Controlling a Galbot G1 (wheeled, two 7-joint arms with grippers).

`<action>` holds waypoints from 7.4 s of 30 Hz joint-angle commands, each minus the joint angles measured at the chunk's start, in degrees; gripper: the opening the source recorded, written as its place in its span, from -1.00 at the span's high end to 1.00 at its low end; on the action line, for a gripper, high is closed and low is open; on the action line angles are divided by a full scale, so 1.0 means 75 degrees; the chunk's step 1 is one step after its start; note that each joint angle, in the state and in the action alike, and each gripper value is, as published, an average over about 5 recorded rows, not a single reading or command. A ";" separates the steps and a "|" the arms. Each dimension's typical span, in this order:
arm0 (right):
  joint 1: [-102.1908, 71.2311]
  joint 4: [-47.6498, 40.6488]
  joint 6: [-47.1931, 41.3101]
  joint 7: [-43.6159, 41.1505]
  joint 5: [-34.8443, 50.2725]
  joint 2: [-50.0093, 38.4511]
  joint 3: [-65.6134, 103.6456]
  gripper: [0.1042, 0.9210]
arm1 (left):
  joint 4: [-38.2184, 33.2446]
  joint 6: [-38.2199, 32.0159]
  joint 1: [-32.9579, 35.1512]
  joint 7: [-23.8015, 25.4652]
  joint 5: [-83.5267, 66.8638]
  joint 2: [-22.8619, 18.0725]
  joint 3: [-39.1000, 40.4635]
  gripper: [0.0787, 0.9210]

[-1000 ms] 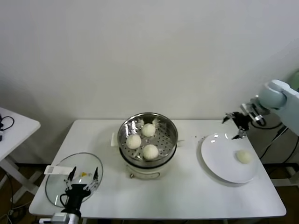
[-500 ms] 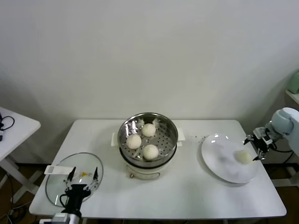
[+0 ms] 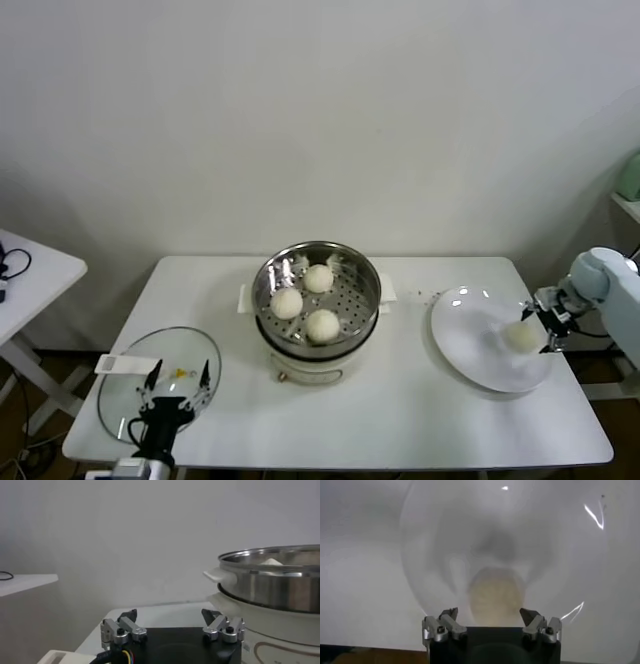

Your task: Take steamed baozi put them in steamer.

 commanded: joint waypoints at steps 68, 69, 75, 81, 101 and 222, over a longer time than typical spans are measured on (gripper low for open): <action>0.7306 0.1433 -0.3643 0.0767 1.0408 0.3358 -0.9378 -0.32 | -0.0405 -0.0041 -0.0099 0.0027 0.0012 -0.0040 0.0283 -0.77; 0.7260 0.1475 -0.3675 0.0797 1.0448 0.3455 -0.9383 -0.32 | -0.0414 -0.0034 -0.0111 0.0028 0.0014 -0.0041 0.0296 -0.77; 0.6939 0.1564 -0.3835 0.0998 1.0709 0.4039 -0.9367 -0.32 | -0.0392 -0.0014 -0.0183 0.0029 0.0021 -0.0051 0.0338 -0.77; 0.6808 0.1425 -0.3865 0.1038 1.0871 0.4474 -0.9439 -0.32 | -0.0369 -0.0020 -0.0204 0.0034 0.0022 -0.0044 0.0347 -0.77; 0.6082 0.0932 -0.3846 0.1122 1.0298 0.4600 -0.9511 -0.32 | -0.0279 -0.0013 -0.0290 0.0038 -0.0027 -0.0050 0.0339 -0.77; -1.1410 0.8006 0.0364 0.6284 0.5663 0.5605 0.9163 -0.76 | -0.0497 0.0116 -0.0106 0.0033 -0.0012 0.0028 0.0088 -0.77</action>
